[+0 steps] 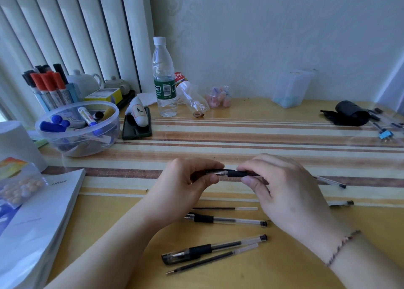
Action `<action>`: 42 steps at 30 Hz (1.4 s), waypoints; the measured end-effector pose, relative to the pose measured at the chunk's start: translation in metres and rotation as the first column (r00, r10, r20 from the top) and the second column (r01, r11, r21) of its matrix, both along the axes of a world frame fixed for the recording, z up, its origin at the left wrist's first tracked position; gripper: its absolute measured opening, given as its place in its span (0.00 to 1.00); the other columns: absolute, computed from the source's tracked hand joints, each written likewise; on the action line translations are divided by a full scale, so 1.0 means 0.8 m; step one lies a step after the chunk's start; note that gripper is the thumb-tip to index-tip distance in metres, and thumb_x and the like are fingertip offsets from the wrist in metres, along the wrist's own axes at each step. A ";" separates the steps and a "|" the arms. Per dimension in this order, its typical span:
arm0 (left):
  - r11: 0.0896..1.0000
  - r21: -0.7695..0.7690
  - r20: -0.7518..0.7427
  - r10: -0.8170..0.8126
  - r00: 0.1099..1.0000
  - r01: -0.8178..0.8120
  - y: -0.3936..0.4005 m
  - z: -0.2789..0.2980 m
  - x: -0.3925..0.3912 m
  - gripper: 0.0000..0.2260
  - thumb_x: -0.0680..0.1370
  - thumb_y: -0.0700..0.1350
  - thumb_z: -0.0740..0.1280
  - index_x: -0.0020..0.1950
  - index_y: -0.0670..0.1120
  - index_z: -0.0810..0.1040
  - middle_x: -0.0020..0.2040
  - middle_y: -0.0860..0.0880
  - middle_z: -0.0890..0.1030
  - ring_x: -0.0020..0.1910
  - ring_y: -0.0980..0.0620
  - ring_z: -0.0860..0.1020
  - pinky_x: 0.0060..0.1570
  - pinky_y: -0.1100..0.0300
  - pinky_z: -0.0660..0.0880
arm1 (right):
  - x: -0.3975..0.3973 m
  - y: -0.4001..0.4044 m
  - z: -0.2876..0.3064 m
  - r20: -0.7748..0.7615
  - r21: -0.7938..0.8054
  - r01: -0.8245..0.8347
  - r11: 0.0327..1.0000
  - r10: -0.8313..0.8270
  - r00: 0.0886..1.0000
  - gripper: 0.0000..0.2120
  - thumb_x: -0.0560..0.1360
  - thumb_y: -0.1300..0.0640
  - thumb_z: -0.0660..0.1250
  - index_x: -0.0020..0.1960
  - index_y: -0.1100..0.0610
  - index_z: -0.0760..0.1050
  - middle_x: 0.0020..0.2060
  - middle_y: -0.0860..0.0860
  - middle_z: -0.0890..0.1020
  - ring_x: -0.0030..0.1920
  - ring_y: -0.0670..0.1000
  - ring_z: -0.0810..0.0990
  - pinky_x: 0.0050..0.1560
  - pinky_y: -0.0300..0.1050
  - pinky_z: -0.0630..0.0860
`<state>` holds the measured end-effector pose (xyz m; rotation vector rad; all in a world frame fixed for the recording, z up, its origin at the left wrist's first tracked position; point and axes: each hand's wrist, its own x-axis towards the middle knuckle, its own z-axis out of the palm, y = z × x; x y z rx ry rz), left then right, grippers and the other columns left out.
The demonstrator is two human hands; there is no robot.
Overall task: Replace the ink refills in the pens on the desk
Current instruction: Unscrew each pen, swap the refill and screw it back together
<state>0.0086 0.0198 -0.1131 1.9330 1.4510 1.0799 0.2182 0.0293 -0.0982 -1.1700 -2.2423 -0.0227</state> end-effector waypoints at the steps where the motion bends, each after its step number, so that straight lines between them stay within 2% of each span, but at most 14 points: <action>1: 1.000 0.004 -0.001 0.000 1.000 0.000 0.000 0.000 0.001 0.10 0.78 0.43 0.69 0.57 0.54 0.83 0.46 0.60 0.85 0.47 0.64 0.81 0.47 0.70 0.76 | 0.000 0.000 -0.001 -0.012 -0.004 -0.004 1.000 0.004 1.000 0.08 0.73 0.56 0.71 0.52 0.51 0.82 0.40 0.43 0.82 0.38 0.48 0.78 0.39 0.44 0.75; 3: 1.000 0.007 -0.002 -0.009 1.000 0.009 -0.001 0.001 0.002 0.11 0.77 0.42 0.69 0.58 0.53 0.83 0.44 0.61 0.84 0.45 0.66 0.80 0.45 0.74 0.73 | -0.001 0.000 -0.002 -0.046 -0.014 -0.015 1.000 0.015 0.999 0.08 0.72 0.58 0.72 0.51 0.53 0.82 0.39 0.44 0.82 0.37 0.49 0.78 0.37 0.45 0.77; 8: 0.998 0.053 -0.084 -0.011 0.996 0.015 -0.003 0.002 0.001 0.12 0.77 0.42 0.69 0.59 0.54 0.82 0.42 0.61 0.84 0.43 0.63 0.80 0.44 0.72 0.73 | -0.003 0.000 -0.003 -0.088 -0.018 -0.046 0.999 0.045 0.995 0.09 0.70 0.63 0.73 0.50 0.55 0.84 0.39 0.46 0.83 0.37 0.48 0.80 0.36 0.45 0.79; 12: 0.983 0.085 -0.203 -0.140 0.969 0.160 -0.008 0.006 0.008 0.11 0.77 0.44 0.70 0.58 0.54 0.82 0.44 0.56 0.85 0.44 0.56 0.81 0.44 0.62 0.76 | -0.009 -0.008 -0.003 -0.070 -0.025 -0.097 0.995 0.095 0.993 0.10 0.70 0.62 0.74 0.50 0.53 0.83 0.38 0.46 0.84 0.38 0.48 0.81 0.37 0.45 0.80; 14: 0.972 0.113 -0.232 -0.174 0.957 0.204 -0.009 0.006 0.011 0.09 0.77 0.43 0.69 0.55 0.51 0.83 0.44 0.55 0.85 0.44 0.55 0.82 0.44 0.62 0.76 | -0.016 -0.013 -0.002 -0.044 0.012 -0.124 0.992 0.124 0.991 0.10 0.71 0.58 0.72 0.52 0.52 0.81 0.40 0.46 0.85 0.41 0.48 0.82 0.43 0.47 0.80; 17: 0.979 0.204 -0.208 0.055 0.977 -0.012 0.005 0.004 -0.010 0.04 0.76 0.43 0.70 0.49 0.50 0.83 0.40 0.58 0.83 0.40 0.58 0.79 0.41 0.68 0.74 | -0.005 -0.004 0.007 -0.025 0.099 -0.030 0.995 0.033 0.999 0.16 0.71 0.49 0.69 0.58 0.52 0.79 0.50 0.46 0.85 0.52 0.49 0.81 0.55 0.51 0.76; 19: 0.949 0.220 -0.185 0.267 0.946 -0.225 0.018 -0.003 -0.032 0.05 0.76 0.41 0.71 0.50 0.48 0.84 0.43 0.56 0.82 0.43 0.57 0.79 0.46 0.66 0.75 | 0.020 0.012 0.017 -0.087 0.096 0.106 0.990 -0.098 0.991 0.15 0.72 0.50 0.70 0.57 0.53 0.80 0.54 0.47 0.83 0.56 0.52 0.80 0.58 0.53 0.75; 22: 0.886 0.147 -0.261 0.463 0.847 -0.440 0.033 -0.016 -0.054 0.08 0.76 0.42 0.70 0.54 0.49 0.83 0.51 0.52 0.80 0.54 0.48 0.76 0.56 0.51 0.74 | 0.070 0.041 0.020 -0.024 -0.089 0.405 0.910 -0.408 0.913 0.07 0.73 0.52 0.69 0.52 0.47 0.80 0.51 0.47 0.83 0.51 0.53 0.79 0.48 0.50 0.78; 25: 0.882 0.022 -0.368 0.445 0.816 -0.471 0.036 -0.021 -0.054 0.10 0.78 0.45 0.67 0.57 0.52 0.82 0.55 0.51 0.78 0.58 0.45 0.71 0.60 0.45 0.70 | 0.098 0.063 0.005 0.173 -0.294 0.548 0.783 -0.520 0.836 0.06 0.74 0.48 0.68 0.50 0.44 0.81 0.47 0.47 0.83 0.43 0.52 0.80 0.40 0.49 0.79; 30: 0.895 -0.067 -0.357 0.391 0.848 -0.441 0.030 -0.012 -0.049 0.15 0.78 0.41 0.61 0.54 0.59 0.80 0.56 0.56 0.76 0.61 0.49 0.68 0.63 0.43 0.67 | 0.104 0.078 -0.012 0.196 -0.332 0.534 0.777 -0.498 0.845 0.06 0.74 0.48 0.68 0.48 0.45 0.83 0.52 0.45 0.84 0.48 0.51 0.81 0.43 0.48 0.80; 34: 0.913 -0.075 -0.333 0.357 0.873 -0.402 0.028 -0.008 -0.045 0.13 0.78 0.43 0.61 0.47 0.63 0.77 0.53 0.58 0.77 0.60 0.50 0.70 0.62 0.41 0.68 | 0.104 0.080 -0.015 0.238 -0.308 0.545 0.780 -0.491 0.838 0.04 0.74 0.48 0.68 0.46 0.43 0.82 0.50 0.45 0.84 0.42 0.50 0.81 0.37 0.46 0.79; 37: 0.911 -0.025 -0.322 0.382 0.866 -0.412 0.027 -0.010 -0.042 0.09 0.79 0.47 0.63 0.53 0.58 0.79 0.58 0.55 0.78 0.62 0.48 0.70 0.64 0.42 0.68 | 0.101 0.079 -0.012 0.241 -0.274 0.564 0.779 -0.512 0.825 0.03 0.74 0.48 0.68 0.43 0.42 0.80 0.44 0.46 0.84 0.36 0.49 0.80 0.33 0.46 0.79; 39: 0.910 0.081 -0.287 0.412 0.865 -0.407 0.024 -0.008 -0.035 0.12 0.78 0.49 0.66 0.61 0.54 0.78 0.63 0.53 0.78 0.65 0.47 0.71 0.65 0.48 0.69 | 0.092 0.070 -0.003 0.180 -0.203 0.539 0.817 -0.510 0.841 0.03 0.75 0.48 0.67 0.45 0.45 0.79 0.39 0.45 0.82 0.35 0.47 0.79 0.30 0.44 0.78; 42: 0.948 0.245 -0.278 0.271 0.921 -0.205 0.001 0.006 -0.006 0.20 0.77 0.55 0.67 0.67 0.52 0.74 0.64 0.58 0.75 0.64 0.57 0.71 0.64 0.58 0.69 | 0.053 0.041 0.008 0.128 -0.171 0.305 0.937 -0.286 0.950 0.06 0.76 0.48 0.63 0.50 0.47 0.77 0.38 0.42 0.81 0.36 0.44 0.80 0.33 0.44 0.80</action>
